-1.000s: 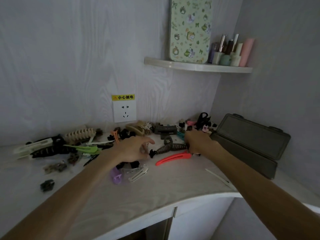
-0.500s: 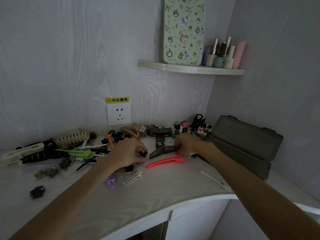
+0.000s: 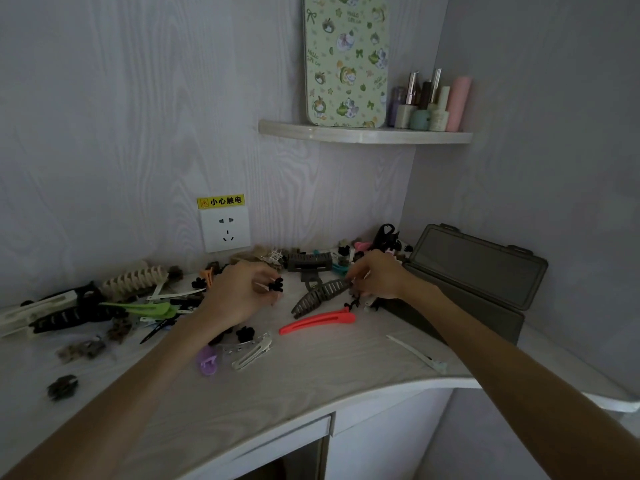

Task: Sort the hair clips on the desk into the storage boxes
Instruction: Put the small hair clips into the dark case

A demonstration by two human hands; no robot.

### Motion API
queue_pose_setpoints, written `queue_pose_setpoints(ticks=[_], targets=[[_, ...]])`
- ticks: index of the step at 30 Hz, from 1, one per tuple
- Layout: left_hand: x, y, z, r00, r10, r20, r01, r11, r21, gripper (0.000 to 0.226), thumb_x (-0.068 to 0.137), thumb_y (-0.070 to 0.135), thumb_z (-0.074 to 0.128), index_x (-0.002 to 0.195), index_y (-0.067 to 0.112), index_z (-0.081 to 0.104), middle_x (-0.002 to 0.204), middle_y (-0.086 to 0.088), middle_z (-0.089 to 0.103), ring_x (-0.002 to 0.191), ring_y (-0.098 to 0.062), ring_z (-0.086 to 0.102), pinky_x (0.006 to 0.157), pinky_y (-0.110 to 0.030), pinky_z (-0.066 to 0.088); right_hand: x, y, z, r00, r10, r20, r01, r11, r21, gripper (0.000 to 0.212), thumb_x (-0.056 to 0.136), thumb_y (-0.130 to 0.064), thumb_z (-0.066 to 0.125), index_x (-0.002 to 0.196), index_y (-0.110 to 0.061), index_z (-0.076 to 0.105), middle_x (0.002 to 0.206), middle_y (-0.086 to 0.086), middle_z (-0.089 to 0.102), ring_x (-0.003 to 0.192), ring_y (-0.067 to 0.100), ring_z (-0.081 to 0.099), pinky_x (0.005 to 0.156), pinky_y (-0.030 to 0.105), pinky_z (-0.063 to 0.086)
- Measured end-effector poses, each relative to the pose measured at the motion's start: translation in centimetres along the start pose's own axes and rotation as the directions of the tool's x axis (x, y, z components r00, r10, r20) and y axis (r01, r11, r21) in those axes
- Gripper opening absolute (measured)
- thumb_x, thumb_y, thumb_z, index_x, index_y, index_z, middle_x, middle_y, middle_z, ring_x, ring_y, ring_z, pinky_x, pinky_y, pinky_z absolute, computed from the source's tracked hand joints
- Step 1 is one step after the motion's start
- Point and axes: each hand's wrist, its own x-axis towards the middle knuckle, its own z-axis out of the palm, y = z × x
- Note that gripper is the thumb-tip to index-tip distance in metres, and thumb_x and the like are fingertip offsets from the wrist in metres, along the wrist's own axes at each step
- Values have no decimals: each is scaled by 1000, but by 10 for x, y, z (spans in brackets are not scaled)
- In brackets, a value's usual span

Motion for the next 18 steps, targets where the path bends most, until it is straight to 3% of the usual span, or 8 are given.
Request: queue_pose_setpoints(ticks=[4, 6, 8, 12, 15, 18], targets=[[8, 12, 5, 1000, -11, -4, 11, 997, -76, 33, 74, 22, 78, 104, 18, 68, 102, 0, 71, 92, -10, 67, 89, -37, 54, -3, 7, -6, 990, -7, -140, 11, 999, 31, 15, 79, -5, 68, 92, -8, 74, 112, 17, 67, 106, 23, 61, 92, 34, 51], [11, 17, 9, 1000, -16, 7, 17, 995, -94, 34, 73, 23, 78, 105, 18, 67, 103, 0, 71, 91, -9, 67, 88, -36, 54, -8, 4, -11, 989, -7, -150, 18, 997, 75, 19, 77, -7, 71, 97, -8, 73, 99, 13, 70, 90, 18, 64, 87, 35, 52], [12, 22, 12, 1000, -7, 17, 9, 997, -80, 35, 74, 22, 78, 107, 17, 67, 104, 1, 69, 92, -8, 65, 88, -33, 53, -12, 1, -12, 993, -16, -114, 26, 996, 82, 25, 78, -4, 70, 103, -6, 70, 93, 15, 70, 79, 20, 64, 78, 29, 52], [11, 29, 24, 991, 67, 115, -59, 995, -76, 34, 73, 22, 78, 105, 18, 67, 103, 4, 70, 94, -5, 65, 91, -36, 53, -13, 0, -6, 999, -2, -39, -5, 983, -185, 32, 83, 1, 59, 113, -8, 66, 114, 15, 65, 103, 26, 61, 83, 27, 49], [14, 33, 31, 984, 82, 155, -76, 996, -47, 35, 74, 25, 78, 107, 21, 66, 106, 2, 69, 94, -7, 66, 91, -34, 53, -10, -1, 1, 989, 8, 146, 32, 962, -271, 40, 85, 3, 54, 123, -7, 59, 125, 15, 59, 111, 28, 57, 85, 29, 49], [19, 33, 31, 983, 98, 154, -101, 995, 12, 36, 75, 25, 76, 109, 21, 65, 103, 6, 67, 91, -8, 66, 86, -30, 54, -8, -5, 11, 977, -8, 213, 78, 943, -325, 33, 82, -2, 60, 114, -10, 66, 112, 13, 66, 102, 28, 61, 84, 32, 53]])
